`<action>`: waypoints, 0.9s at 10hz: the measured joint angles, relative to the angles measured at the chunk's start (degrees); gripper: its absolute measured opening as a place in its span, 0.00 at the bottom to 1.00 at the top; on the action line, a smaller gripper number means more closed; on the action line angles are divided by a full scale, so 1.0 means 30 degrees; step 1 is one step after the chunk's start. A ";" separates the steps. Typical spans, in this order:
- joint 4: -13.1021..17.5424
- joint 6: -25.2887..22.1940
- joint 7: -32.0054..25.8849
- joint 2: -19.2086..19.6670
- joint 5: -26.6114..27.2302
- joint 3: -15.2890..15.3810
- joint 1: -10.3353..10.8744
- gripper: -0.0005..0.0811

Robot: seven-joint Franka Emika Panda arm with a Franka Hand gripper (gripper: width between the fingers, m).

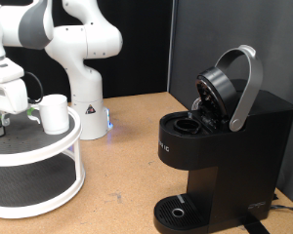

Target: Make a cup of coffee with the keurig machine

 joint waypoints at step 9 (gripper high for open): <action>0.2405 -0.4804 -0.1492 -0.1826 0.2078 0.0346 0.0164 0.59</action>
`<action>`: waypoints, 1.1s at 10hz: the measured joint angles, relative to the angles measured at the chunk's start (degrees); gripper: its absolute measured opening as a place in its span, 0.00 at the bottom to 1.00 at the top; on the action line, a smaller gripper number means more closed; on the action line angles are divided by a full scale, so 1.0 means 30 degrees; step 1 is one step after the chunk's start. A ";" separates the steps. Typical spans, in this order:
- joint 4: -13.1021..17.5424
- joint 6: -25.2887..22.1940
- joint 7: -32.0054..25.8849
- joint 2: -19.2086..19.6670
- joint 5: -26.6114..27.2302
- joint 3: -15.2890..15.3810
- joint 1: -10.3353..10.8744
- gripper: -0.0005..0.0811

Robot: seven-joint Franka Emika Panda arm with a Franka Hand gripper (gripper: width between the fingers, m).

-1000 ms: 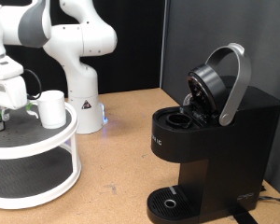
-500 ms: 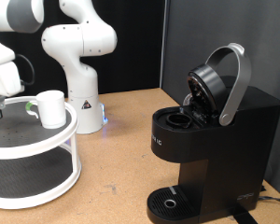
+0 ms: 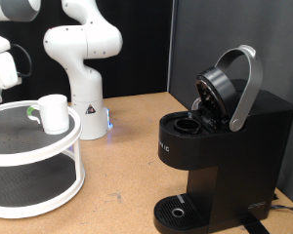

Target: Make a cup of coffee with the keurig machine

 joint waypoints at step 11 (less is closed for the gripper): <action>0.1781 -0.2316 0.8816 0.0131 0.9447 0.2018 0.0984 0.59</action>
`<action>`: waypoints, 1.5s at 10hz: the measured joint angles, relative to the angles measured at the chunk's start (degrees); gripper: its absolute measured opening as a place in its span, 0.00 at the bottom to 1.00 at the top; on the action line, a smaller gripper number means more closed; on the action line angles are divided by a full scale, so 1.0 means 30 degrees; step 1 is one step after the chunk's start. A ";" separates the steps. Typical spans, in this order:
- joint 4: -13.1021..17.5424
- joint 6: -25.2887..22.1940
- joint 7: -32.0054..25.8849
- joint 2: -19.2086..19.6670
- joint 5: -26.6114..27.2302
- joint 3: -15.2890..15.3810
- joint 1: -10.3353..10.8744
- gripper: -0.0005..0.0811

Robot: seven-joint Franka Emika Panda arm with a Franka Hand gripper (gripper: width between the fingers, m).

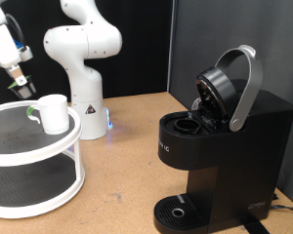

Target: Make a cup of coffee with the keurig machine

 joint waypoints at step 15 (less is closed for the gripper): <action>0.3969 -0.3271 0.6914 0.2120 0.8011 0.1123 0.4467 0.59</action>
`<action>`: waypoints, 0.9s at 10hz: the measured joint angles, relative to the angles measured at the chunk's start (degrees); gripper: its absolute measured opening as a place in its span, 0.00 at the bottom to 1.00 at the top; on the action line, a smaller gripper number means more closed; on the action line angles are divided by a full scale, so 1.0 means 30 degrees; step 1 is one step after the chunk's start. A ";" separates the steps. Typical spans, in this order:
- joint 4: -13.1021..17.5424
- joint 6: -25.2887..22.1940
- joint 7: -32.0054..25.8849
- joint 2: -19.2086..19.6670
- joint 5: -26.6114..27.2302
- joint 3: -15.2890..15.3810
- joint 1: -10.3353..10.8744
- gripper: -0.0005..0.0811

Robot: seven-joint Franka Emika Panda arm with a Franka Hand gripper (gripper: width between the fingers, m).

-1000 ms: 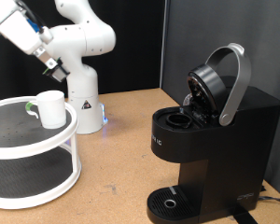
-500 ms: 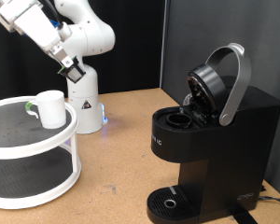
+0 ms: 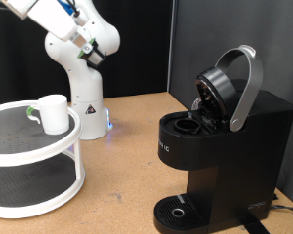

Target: Make a cup of coffee with the keurig machine

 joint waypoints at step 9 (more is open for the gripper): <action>0.4285 0.0687 0.0781 0.3829 0.1276 0.1209 0.2170 0.59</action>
